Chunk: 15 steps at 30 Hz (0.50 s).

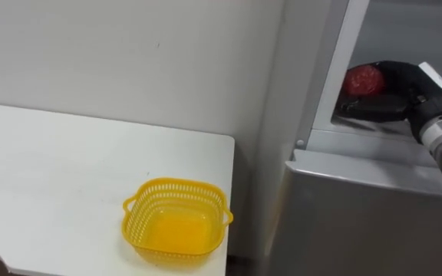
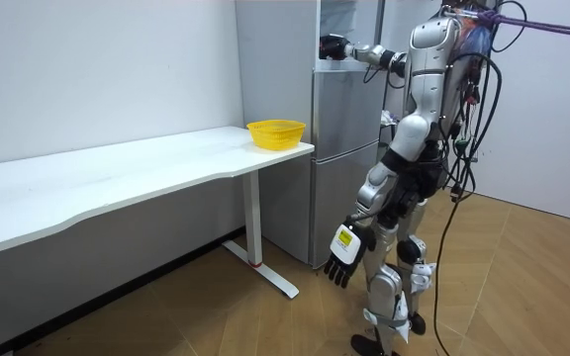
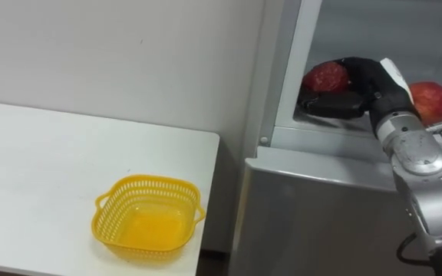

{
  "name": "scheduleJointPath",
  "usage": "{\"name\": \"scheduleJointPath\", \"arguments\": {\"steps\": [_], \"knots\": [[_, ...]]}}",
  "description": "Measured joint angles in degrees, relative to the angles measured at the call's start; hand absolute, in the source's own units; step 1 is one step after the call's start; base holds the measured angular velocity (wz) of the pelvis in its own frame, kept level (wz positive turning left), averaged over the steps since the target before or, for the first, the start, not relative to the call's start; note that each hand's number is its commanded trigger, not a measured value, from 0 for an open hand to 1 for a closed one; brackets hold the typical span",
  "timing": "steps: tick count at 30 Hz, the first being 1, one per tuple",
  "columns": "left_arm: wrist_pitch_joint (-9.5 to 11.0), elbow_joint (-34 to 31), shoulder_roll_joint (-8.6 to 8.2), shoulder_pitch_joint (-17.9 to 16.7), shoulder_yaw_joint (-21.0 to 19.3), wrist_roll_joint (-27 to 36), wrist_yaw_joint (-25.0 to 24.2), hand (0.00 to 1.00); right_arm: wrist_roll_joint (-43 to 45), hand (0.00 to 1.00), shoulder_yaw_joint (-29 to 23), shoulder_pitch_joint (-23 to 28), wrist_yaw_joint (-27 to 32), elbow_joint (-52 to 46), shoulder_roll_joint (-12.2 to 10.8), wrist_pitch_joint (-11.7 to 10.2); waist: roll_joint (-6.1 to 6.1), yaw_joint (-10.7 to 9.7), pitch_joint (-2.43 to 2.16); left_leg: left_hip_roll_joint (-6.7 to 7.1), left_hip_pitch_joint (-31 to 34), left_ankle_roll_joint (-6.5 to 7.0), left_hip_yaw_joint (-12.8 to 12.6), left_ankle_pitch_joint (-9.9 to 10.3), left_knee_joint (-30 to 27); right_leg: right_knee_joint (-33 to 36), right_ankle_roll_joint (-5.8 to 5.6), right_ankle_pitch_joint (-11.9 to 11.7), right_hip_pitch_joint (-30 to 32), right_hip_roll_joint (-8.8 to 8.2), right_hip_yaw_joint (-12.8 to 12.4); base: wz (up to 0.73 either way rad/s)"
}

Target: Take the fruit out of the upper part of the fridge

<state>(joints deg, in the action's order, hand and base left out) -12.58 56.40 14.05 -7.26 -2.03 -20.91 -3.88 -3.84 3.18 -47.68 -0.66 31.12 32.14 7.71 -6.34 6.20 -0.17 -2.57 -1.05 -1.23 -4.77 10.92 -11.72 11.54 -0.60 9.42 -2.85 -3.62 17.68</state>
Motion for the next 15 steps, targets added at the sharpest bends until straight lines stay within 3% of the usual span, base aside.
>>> {"name": "scheduleJointPath", "arguments": {"steps": [4,8,11,13,15], "knots": [[0.03,0.01,-0.07,-0.17,0.06,0.01,0.03,0.0,0.91,1.0,0.45,0.02,1.28,-0.32,-0.02,0.18,-0.02,0.02,0.01,-0.06,-0.03,-0.01,0.02,0.01,0.02,0.0,0.0,0.0,0.0,0.04,0.06,0.0],[0.03,-0.08,-0.14,-0.59,0.07,0.02,0.44,0.0,2.81,1.0,0.6,1.1,3.36,-3.42,-0.66,1.68,0.0,-0.01,0.0,-0.07,-0.15,-0.02,0.02,0.01,0.22,0.0,0.0,0.0,0.11,0.06,0.11,-0.02],[0.12,-0.06,-0.48,-0.87,-0.07,-0.02,1.17,0.0,4.38,1.0,-1.19,4.87,6.5,-9.19,-2.27,2.44,0.26,0.11,-0.13,-0.07,-0.05,-0.02,0.0,0.01,0.23,0.0,0.0,0.0,0.28,0.05,0.19,0.0],[0.52,-0.05,-0.84,-1.43,-0.03,0.11,1.53,0.0,5.5,1.0,-3.58,8.79,9.84,-15.39,-4.78,2.8,0.89,0.01,-0.27,-0.01,0.27,-0.01,0.13,0.01,0.11,0.01,0.0,0.0,0.35,-0.05,0.58,0.02],[0.73,-0.04,-1.31,-1.66,0.04,0.11,2.49,0.0,6.96,1.0,-4.47,12.21,12.28,-20.7,-5.62,3.03,1.66,0.14,-0.66,0.08,0.4,0.01,0.11,0.0,0.05,0.01,0.0,0.0,0.77,-0.17,0.83,0.03]]}}
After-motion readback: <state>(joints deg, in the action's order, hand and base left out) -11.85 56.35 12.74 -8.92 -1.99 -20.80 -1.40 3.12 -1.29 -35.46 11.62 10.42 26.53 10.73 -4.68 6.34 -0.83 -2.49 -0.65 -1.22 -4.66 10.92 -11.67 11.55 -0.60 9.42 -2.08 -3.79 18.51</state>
